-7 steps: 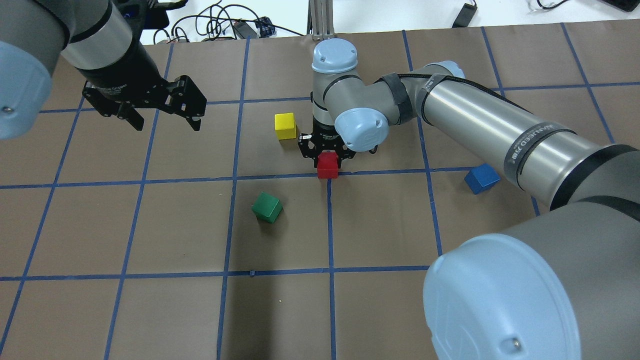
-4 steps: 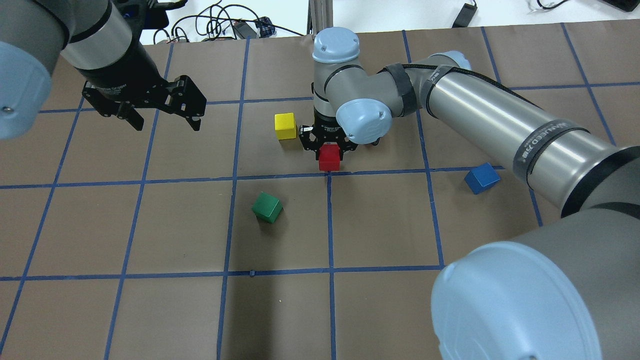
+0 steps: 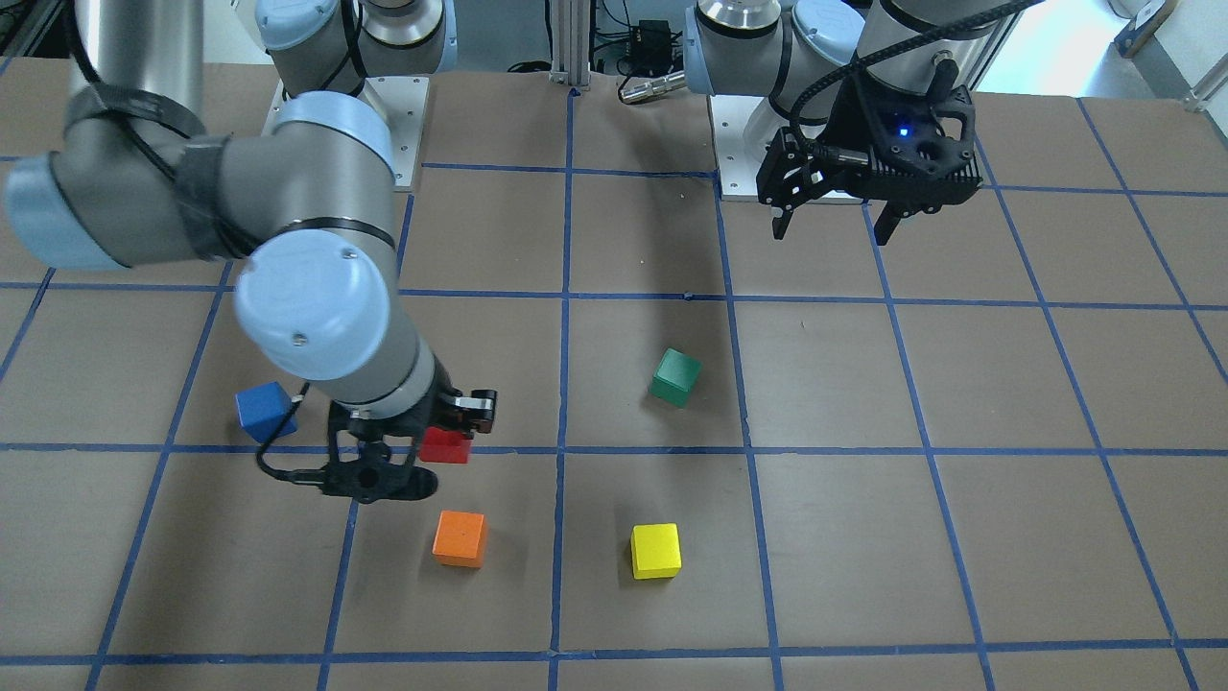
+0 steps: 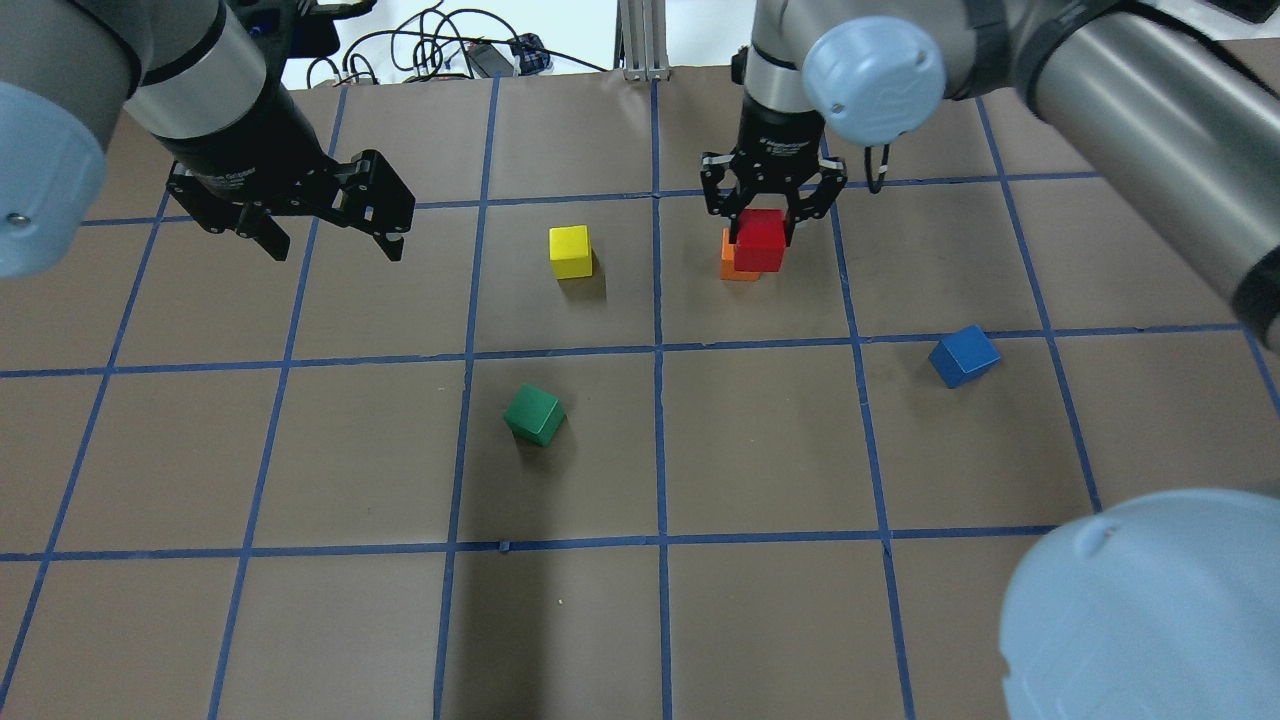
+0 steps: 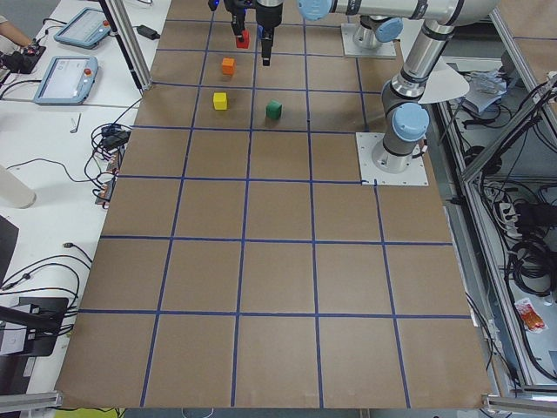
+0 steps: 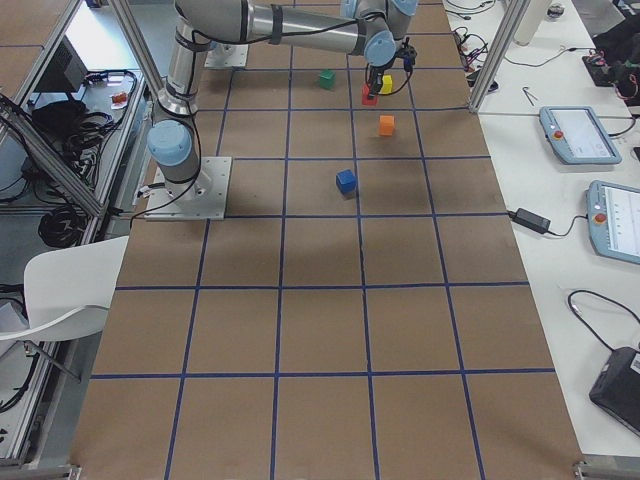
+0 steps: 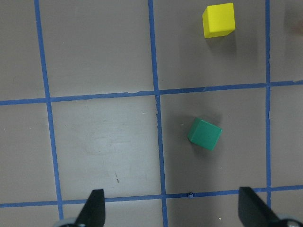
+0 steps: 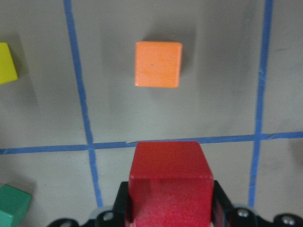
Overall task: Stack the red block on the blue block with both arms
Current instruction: 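Carry the red cube with the right gripper above the blue cube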
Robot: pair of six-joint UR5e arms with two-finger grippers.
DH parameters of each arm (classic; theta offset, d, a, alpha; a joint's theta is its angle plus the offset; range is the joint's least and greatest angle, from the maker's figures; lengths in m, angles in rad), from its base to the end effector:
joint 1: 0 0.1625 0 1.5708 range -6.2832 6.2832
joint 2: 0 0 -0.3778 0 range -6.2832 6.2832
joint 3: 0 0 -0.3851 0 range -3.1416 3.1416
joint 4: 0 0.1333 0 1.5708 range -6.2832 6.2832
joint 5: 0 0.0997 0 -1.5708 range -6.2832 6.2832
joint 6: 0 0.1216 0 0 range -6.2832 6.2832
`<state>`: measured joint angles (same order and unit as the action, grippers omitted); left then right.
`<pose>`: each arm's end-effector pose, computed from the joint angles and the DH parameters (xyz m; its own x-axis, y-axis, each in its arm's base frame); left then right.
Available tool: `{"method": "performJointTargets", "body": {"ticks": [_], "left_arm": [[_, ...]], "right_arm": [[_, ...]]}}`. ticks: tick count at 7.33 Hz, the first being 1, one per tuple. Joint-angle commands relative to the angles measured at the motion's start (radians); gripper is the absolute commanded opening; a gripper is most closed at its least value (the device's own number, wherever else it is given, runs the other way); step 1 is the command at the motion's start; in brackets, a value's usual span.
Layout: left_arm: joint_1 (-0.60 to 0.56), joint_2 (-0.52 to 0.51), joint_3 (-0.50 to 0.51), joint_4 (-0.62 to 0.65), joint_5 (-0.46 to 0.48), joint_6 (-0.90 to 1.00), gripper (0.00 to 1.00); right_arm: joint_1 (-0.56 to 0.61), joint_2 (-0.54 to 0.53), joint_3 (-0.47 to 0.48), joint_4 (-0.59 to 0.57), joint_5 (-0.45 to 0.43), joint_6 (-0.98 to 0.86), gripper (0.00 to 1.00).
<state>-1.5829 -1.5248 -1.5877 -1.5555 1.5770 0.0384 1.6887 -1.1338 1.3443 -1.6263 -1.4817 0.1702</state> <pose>-0.1383 -0.4709 0.4340 -0.9987 0.0502 -0.0079 0.0505 0.9978 -0.0441 0.2156 -0.5951 0.2893 -0.9961 0.0642 -0.0605 0.0533 0.9845 0.1670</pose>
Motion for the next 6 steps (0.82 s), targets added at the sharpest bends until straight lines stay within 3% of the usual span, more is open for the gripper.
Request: {"method": "performJointTargets", "body": {"ticks": [1,4,6], "left_arm": [[0.0,0.0,0.0,0.0,0.0,0.001,1.0],[0.0,0.0,-0.002,0.009,0.001,0.001,1.0],[0.0,0.0,-0.002,0.009,0.001,0.001,1.0]], "right_arm": [[-0.134,-0.072,0.024,0.081,-0.006,-0.2,0.0],[-0.28,-0.145,0.162,0.05,-0.006,-0.522,0.0],[-0.342,-0.156,0.257,-0.07,-0.07,-0.645,0.0]]}}
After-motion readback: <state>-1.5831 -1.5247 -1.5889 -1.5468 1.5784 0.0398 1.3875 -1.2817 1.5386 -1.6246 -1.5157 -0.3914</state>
